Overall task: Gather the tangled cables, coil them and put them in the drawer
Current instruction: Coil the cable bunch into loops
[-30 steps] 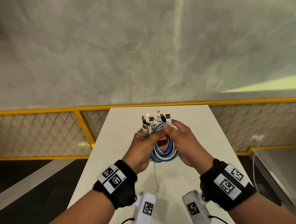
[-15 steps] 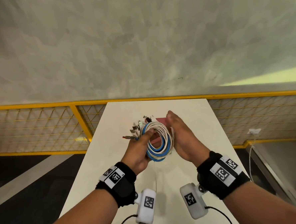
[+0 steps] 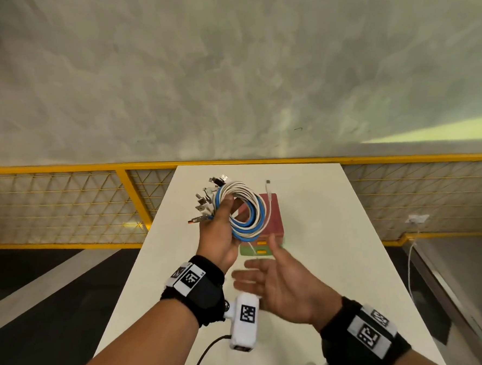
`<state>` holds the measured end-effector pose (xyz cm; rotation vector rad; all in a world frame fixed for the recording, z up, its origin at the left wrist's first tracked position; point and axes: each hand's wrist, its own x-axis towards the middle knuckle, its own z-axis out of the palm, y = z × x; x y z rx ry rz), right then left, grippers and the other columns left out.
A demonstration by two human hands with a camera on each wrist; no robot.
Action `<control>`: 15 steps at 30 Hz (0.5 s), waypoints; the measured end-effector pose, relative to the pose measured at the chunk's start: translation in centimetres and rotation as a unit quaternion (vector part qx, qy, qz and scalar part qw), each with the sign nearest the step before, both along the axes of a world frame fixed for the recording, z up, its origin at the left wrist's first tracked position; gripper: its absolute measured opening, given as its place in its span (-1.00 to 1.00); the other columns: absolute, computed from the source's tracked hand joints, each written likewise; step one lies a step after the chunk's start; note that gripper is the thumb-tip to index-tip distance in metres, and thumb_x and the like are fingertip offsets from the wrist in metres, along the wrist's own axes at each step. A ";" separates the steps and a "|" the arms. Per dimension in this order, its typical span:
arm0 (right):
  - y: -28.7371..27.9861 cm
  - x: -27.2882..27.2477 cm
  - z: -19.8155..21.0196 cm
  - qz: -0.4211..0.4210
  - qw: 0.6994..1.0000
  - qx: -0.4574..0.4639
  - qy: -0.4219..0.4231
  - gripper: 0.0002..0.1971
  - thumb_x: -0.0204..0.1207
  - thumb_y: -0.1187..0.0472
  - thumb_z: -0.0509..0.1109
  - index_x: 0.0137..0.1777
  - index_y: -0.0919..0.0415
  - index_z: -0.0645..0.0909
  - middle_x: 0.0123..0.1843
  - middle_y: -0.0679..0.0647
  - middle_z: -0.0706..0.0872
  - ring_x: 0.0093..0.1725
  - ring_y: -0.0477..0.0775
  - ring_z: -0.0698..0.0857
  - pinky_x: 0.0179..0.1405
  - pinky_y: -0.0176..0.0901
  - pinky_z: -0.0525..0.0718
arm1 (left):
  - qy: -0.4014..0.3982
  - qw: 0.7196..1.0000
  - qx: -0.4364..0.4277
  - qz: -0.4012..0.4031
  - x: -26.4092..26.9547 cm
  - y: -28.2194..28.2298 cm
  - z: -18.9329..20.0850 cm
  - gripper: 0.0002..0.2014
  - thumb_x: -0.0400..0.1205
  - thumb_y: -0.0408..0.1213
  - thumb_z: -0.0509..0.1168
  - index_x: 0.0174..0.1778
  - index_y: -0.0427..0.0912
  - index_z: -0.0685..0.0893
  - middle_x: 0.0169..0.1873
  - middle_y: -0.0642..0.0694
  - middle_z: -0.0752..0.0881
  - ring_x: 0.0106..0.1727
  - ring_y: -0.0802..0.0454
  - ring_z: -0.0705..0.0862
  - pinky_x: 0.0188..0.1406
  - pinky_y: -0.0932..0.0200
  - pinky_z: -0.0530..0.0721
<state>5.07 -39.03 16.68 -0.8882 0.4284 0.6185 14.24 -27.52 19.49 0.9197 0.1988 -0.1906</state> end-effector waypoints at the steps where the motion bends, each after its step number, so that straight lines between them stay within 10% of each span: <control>1: -0.1 0.6 0.2 -0.038 0.999 0.011 -0.001 -0.10 0.44 -0.50 0.15 0.45 0.30 0.45 0.27 0.27 0.69 0.24 0.25 0.66 0.10 0.14 0.62 | -0.001 1.000 0.004 -0.006 -0.3 -0.1 -0.1 -0.80 0.68 -0.26 0.35 0.16 -0.22 0.77 0.11 -0.23 0.84 0.11 -0.17 0.83 0.08 -0.24 0.76; 7: -2.0 1.8 2.3 -0.146 0.981 -0.071 -0.102 -0.55 0.67 -0.15 0.19 0.20 0.18 0.72 0.10 0.16 0.81 0.08 0.18 0.76 0.27 0.19 0.62 | -0.012 0.992 0.073 -0.099 -1.6 0.6 -1.0 -0.77 0.69 -0.30 0.32 0.23 -0.24 0.75 0.09 -0.25 0.85 0.14 -0.22 0.82 0.16 -0.19 0.75; 15: -1.3 0.9 1.6 -0.062 0.950 -0.234 -0.197 -0.58 0.78 -0.07 0.02 0.29 0.04 0.68 0.14 0.07 0.84 0.17 0.13 0.79 0.21 0.12 0.72 | -0.009 0.956 0.154 -0.249 -1.9 2.3 -2.1 -0.74 0.71 -0.36 0.30 0.28 -0.33 0.72 0.21 -0.31 0.79 0.24 -0.20 0.78 0.29 -0.14 0.70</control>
